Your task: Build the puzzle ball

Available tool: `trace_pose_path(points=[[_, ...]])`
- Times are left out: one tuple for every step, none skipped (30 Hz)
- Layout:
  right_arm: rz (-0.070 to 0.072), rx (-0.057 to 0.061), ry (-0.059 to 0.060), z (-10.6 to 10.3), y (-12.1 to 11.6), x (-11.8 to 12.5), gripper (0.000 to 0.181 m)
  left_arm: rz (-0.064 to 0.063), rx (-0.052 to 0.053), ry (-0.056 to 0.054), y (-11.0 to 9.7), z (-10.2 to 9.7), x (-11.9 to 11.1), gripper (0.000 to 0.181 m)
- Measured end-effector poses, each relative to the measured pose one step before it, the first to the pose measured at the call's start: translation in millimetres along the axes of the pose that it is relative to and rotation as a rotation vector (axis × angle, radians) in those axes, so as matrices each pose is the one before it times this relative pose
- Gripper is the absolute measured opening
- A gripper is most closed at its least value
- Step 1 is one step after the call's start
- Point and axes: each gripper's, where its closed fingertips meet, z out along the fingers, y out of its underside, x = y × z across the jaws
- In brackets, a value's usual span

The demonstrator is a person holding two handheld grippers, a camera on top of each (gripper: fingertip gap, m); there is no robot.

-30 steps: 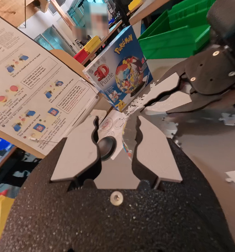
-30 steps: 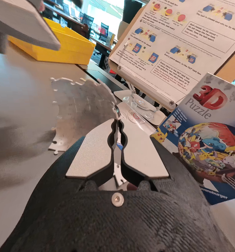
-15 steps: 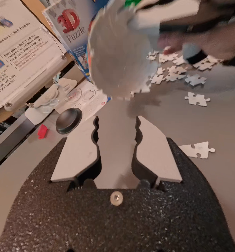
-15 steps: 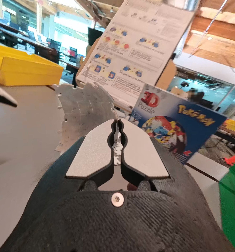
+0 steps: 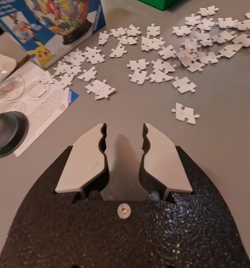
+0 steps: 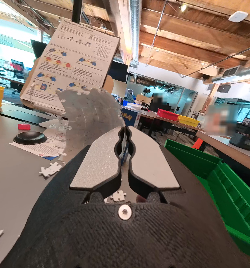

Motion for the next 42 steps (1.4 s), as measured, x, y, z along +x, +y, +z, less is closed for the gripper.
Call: trace_pose_path(points=[[0.0126, 0.0009, 0.005, -0.51, 0.97, 2.99, 0.003, 0.0015, -0.0077, 0.0199, -0.16, 2.85, 5.39, 0.046], [0.01, -0.0012, -0.0005, 0.19, 1.38, 1.97, 0.003, 0.0047, -0.0052, 0.0181, -0.23, 2.47, 5.34, 0.045], [0.0035, -0.0015, 0.0016, 0.32, 1.72, 1.75, 0.003, 0.0096, -0.0055, 0.02, 0.09, 2.35, 5.6, 0.044], [0.0017, -0.0018, 0.0048, 0.27, 2.1, 1.6, 0.003, 0.0143, -0.0078, 0.0178, 0.25, 2.29, 5.46, 0.043], [0.0055, -0.0075, 0.0038, 0.52, 2.96, 1.05, 0.003, 0.0175, -0.0093, 0.0106, 0.22, 2.22, 4.51, 0.043], [0.0078, -0.0095, -0.0021, 0.81, 3.13, 0.27, 0.003, 0.0204, -0.0092, 0.0046, -0.08, 1.97, 3.6, 0.043], [0.0073, -0.0053, -0.0022, 0.81, 2.44, 0.03, 0.003, 0.0225, -0.008, 0.0019, -0.41, 1.7, 2.85, 0.041], [0.0072, -0.005, 0.0014, 0.5, 2.25, 0.32, 0.003, 0.0215, -0.0056, -0.0014, -0.9, 1.75, 1.95, 0.04], [0.01, -0.0054, 0.0002, 0.54, 2.26, 0.22, 0.003, 0.0167, -0.0052, -0.0033, -0.9, 1.6, 1.4, 0.039], [0.0117, -0.0063, -0.0026, 0.61, 2.19, -0.2, 0.003, 0.0104, -0.0069, -0.0023, -0.49, 1.62, 0.92, 0.039], [0.0089, -0.0037, -0.0012, 0.41, 1.51, 0.03, 0.003, 0.0055, -0.0072, -0.0001, -0.23, 1.65, 0.8, 0.038], [0.0045, -0.0051, 0.0029, 0.37, 1.34, 0.62, 0.003, 0.0013, -0.0057, 0.0003, -0.01, 1.49, 0.41, 0.037], [0.005, -0.008, 0.0034, 0.43, 1.61, 0.96, 0.003, -0.0033, -0.0041, -0.0012, 0.27, 1.41, -0.18, 0.037], [0.0067, -0.0075, 0.001, 0.32, 1.53, 0.68, 0.004, -0.0074, -0.003, -0.0013, 0.26, 1.04, -0.42, 0.036], [0.0072, -0.0037, 0.0009, 0.38, 1.17, 0.56, 0.004, -0.0102, -0.0019, -0.0006, 0.28, 0.71, -0.42, 0.036], [0.0075, -0.0042, 0.0052, 0.28, 1.44, 1.17, 0.004, -0.011, 0.0, -0.0006, -0.01, 0.35, -0.65, 0.036], [0.0076, -0.0068, 0.0072, 0.3, 1.48, 1.3, 0.004, -0.0109, 0.0024, -0.0015, -0.28, 0.01, -0.72, 0.036], [0.0079, -0.0046, 0.002, 0.24, 1.1, 0.33, 0.004, -0.0099, 0.0031, -0.0002, -0.42, -0.23, -0.55, 0.035], [0.0106, -0.0051, -0.0007, 0.43, 0.76, -0.33, 0.004, -0.0076, 0.0037, -0.0011, -0.5, -0.52, -0.66, 0.035], [0.0101, -0.0065, -0.0027, 0.59, 0.81, -1.09, 0.005, -0.0043, 0.0046, -0.0039, -0.58, -0.55, -1.1, 0.035], [0.0088, -0.0085, -0.0077, 0.82, 1.19, -1.96, 0.005, -0.0015, 0.0027, -0.0046, -0.22, -0.55, -1.23, 0.034], [0.0105, -0.0042, -0.0102, 1.06, 0.78, -2.63, 0.006, -0.0005, -0.0008, -0.0047, 0.33, -0.48, -1.16, 0.034], [0.011, -0.001, -0.0085, 0.85, 0.6, -2.47, 0.007, 0.0005, -0.0023, -0.0054, 0.67, -0.5, -1.08, 0.034], [0.0076, -0.0009, -0.0057, 0.82, 0.87, -2.19, 0.008, 0.0018, -0.0014, -0.0057, 0.81, -0.46, -1.06, 0.033], [0.0036, -0.006, -0.0066, 0.98, 1.91, -2.17, 0.008, 0.0024, -0.0002, -0.0039, 0.81, -0.24, -0.85, 0.033], [0.0016, -0.01, -0.0081, 0.96, 2.24, -2.24, 0.009, 0.001, -0.0006, -0.0029, 0.76, -0.07, -0.93, 0.032], [-0.0046, -0.0102, -0.0087, 0.84, 2.13, -2.09, 0.009, -0.0017, -0.0001, -0.0047, 0.3, 0.16, -1.23, 0.032], [-0.0044, -0.004, -0.0024, 0.5, 1.13, -1.02, 0.008, -0.0042, 0.0026, -0.0061, -0.47, 0.13, -1.47, 0.031], [0.0013, 0.0015, -0.0023, 0.34, 0.28, -0.97, 0.008, -0.0064, 0.0071, -0.0037, -1.84, 0.31, -1.2, 0.031], [0.0065, 0.002, -0.0042, 0.36, -0.27, -1.36, 0.007, -0.0074, 0.0122, -0.0003, -3.58, 0.13, -0.41, 0.031], [0.0031, -0.0007, -0.0057, 0.38, -0.33, -1.75, 0.007, -0.0075, 0.02, -0.003, -5.75, -0.02, -0.71, 0.032], [-0.0042, -0.0004, -0.0046, 0.24, -0.75, -1.97, 0.007, -0.0087, 0.0282, -0.0106, -8.17, -0.39, -1.44, 0.033], [-0.0078, 0.0002, -0.0011, 0.3, -1.01, -2.1, 0.007, -0.0111, 0.0381, -0.0166, -10.82, -0.74, -2.17, 0.034], [-0.0053, -0.0005, -0.0039, 0.41, -0.71, -2.59, 0.007, -0.0115, 0.0492, -0.0147, -13.29, -0.86, -1.78, 0.037], [0.0021, 0.0, -0.0084, 0.67, -0.74, -3.41, 0.007, -0.012, 0.0565, -0.0132, -14.36, -0.39, -1.59, 0.039], [0.0063, 0.0033, -0.01, 0.7, -0.97, -3.68, 0.008, -0.015, 0.0536, -0.0184, -12.98, 0.81, -2.89, 0.039], [0.0068, 0.0032, -0.0099, 0.61, -1.17, -3.94, 0.008, -0.0195, 0.0409, -0.0214, -9.6, 2.82, -4.3, 0.039], [0.0073, 0.0021, -0.0138, 0.72, -1.31, -4.52, 0.008, -0.0275, 0.0246, -0.0146, -5.34, 4.45, -4.42, 0.04], [0.0091, 0.0042, -0.0169, 0.62, -2.0, -5.04, 0.008, -0.0373, 0.0104, 0.0012, -2.23, 4.73, -2.91, 0.043], [0.0092, 0.0096, -0.0141, 0.37, -3.07, -4.76, 0.008, -0.0425, 0.0077, 0.0217, -1.43, 3.68, -0.53, 0.044], [0.0058, 0.0066, -0.0086, 0.3, -2.66, -4.01, 0.008, -0.0447, 0.0168, 0.0369, -2.73, 2.13, 1.73, 0.043], [-0.0014, 0.0043, -0.0105, 0.32, -2.25, -4.35, 0.008, -0.0419, 0.0267, 0.0408, -3.98, 0.22, 2.98, 0.041]])
